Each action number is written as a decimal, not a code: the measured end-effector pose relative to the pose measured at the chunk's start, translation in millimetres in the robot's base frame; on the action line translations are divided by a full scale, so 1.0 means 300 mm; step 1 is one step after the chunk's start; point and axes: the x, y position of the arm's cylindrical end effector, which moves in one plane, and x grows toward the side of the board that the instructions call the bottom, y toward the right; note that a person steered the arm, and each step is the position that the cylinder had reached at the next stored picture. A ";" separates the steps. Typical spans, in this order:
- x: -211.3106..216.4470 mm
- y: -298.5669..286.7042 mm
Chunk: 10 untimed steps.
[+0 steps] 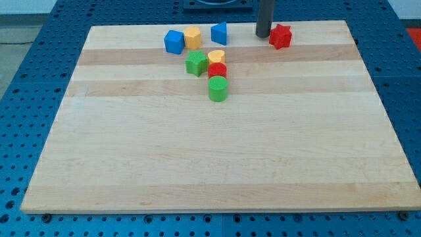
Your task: Move the red star towards the center right of the board
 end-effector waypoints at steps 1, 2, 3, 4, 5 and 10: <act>0.001 0.095; 0.001 0.094; -0.008 0.094; -0.008 0.099; -0.008 0.143; 0.079 0.096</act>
